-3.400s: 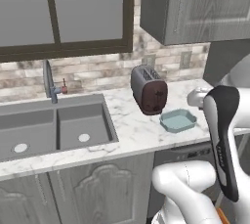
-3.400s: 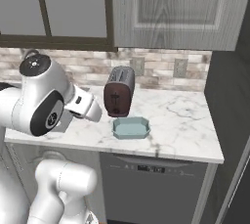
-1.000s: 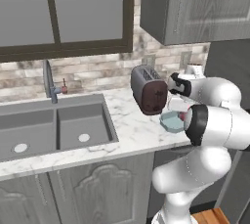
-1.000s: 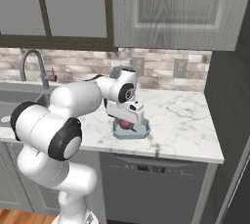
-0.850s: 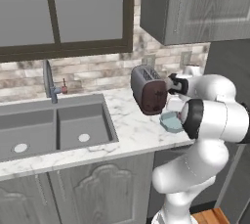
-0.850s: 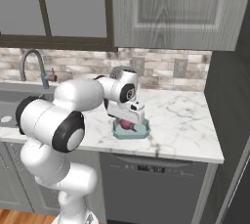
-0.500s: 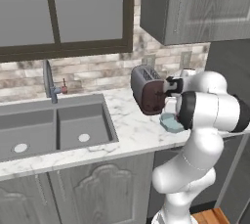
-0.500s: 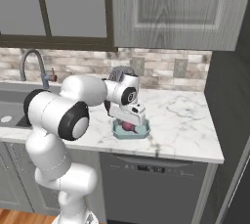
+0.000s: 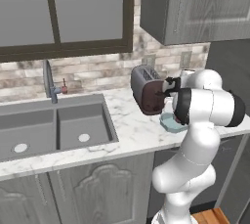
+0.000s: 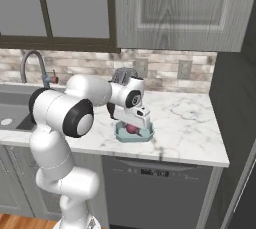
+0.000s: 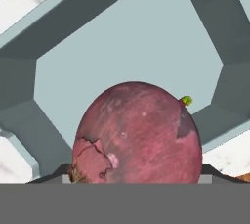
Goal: Take the onion and lemon wedge out of the freezer and place them in the tupperware container on the counter. Then put the tupperware containing the vegetables back in the freezer.
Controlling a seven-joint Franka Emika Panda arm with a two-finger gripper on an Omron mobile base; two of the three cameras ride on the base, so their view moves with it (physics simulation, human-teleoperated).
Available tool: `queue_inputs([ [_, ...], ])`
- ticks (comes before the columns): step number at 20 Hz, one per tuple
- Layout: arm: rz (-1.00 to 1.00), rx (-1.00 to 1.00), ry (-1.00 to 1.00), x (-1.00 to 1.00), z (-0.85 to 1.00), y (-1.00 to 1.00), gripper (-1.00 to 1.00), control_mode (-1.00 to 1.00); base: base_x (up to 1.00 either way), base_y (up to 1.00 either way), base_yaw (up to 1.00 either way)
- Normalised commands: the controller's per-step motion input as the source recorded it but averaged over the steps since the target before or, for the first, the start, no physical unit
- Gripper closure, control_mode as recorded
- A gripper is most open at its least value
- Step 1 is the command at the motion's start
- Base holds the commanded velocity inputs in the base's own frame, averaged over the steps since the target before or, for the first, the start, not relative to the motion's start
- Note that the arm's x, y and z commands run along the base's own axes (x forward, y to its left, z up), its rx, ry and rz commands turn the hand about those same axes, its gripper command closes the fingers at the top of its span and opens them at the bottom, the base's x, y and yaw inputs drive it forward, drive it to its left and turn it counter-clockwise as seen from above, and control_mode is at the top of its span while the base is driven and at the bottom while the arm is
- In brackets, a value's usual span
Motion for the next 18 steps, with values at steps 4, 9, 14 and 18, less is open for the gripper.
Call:
queue_inputs([
  [4, 0.0, 0.0, -0.01, 0.0, -0.08, 0.0, 1.0, -1.0, 0.0, 0.0, 0.0],
  [9, 0.0, 0.0, -0.01, 0.0, -0.18, -0.04, -1.0, -1.0, 0.0, 0.0, 0.0],
  [14, 0.0, 0.0, -0.11, 0.0, 0.0, -0.01, -1.0, -1.0, 0.0, 0.0, 0.0],
  [18, 0.0, 0.0, -0.19, 0.0, 0.0, 0.0, -1.0, -1.0, 0.0, 0.0, 0.0],
])
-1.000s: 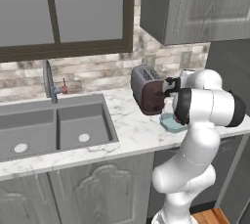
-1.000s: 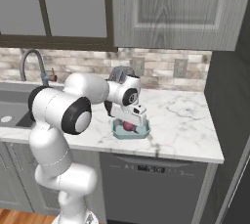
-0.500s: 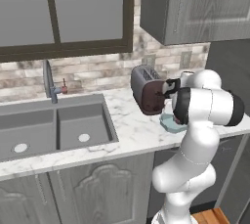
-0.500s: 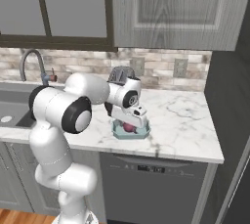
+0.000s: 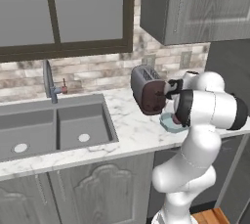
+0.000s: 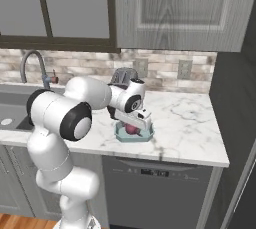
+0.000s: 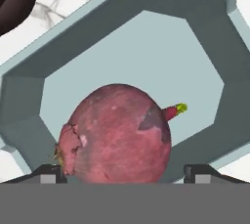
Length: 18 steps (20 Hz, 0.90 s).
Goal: Take the onion and lemon wedge out of the freezer and place them in the tupperware container on the counter. Then put the tupperware containing the vegetables back in the freezer.
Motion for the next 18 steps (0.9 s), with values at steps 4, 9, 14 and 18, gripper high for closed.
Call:
queue_inputs([
  [4, 0.0, 0.0, -0.17, -0.04, 0.1, 0.0, -1.0, -1.0, 0.0, 0.0, 0.0],
  [9, 0.0, 0.0, -0.13, -0.22, 0.2, 0.01, -1.0, -1.0, 0.0, 0.0, 0.0],
  [14, 0.0, 0.0, -0.06, -0.66, 0.38, 0.01, -1.0, -1.0, 0.0, 0.0, 0.0],
  [18, 0.0, 0.0, -0.01, -0.79, 0.59, 0.07, -1.0, -1.0, 0.0, 0.0, 0.0],
])
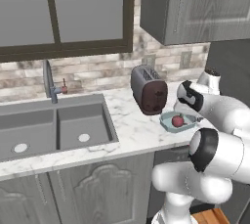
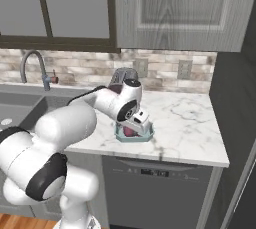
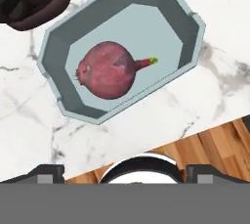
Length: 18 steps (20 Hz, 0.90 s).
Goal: Take the onion and lemon wedge out of the freezer and place them in the tupperware container on the counter. Then put the tupperware containing the vegetables back in the freezer.
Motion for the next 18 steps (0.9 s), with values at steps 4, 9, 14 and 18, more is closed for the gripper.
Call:
queue_inputs([
  [4, 0.0, 0.0, 0.0, -0.69, 0.7, 0.21, -1.0, -1.0, 0.0, 0.0, 0.0],
  [9, 0.0, 0.0, -0.03, -0.56, 0.78, 0.35, -1.0, -1.0, 0.0, 0.0, 0.0],
  [14, 0.0, 0.0, -0.12, -0.81, 0.79, 0.31, -1.0, -1.0, 0.0, 0.0, 0.0],
  [18, 0.0, -0.03, -0.18, -0.98, 0.78, 0.4, -1.0, -1.0, 0.0, 0.0, 0.0],
])
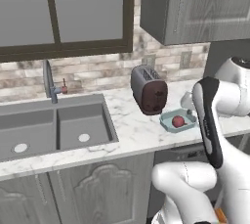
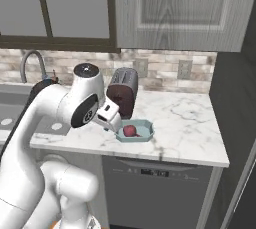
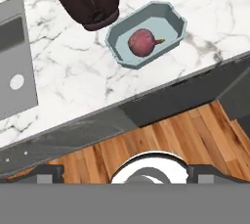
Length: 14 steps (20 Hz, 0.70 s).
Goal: Take the onion and lemon wedge out of the freezer and place them in the tupperware container on the counter. Then put the tupperware containing the vegetables back in the freezer.
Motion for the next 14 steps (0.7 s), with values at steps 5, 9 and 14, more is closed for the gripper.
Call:
queue_inputs([
  [5, 0.0, -0.12, -0.25, -1.0, 0.58, 0.56, -1.0, -1.0, 0.0, 0.0, 0.0],
  [9, 0.0, -0.11, -0.2, -0.97, 0.64, 0.49, -1.0, -1.0, 0.0, 0.0, 0.0],
  [14, 0.0, -0.01, -0.03, -0.62, 0.77, 0.15, -1.0, -1.0, 0.0, 0.0, 0.0],
])
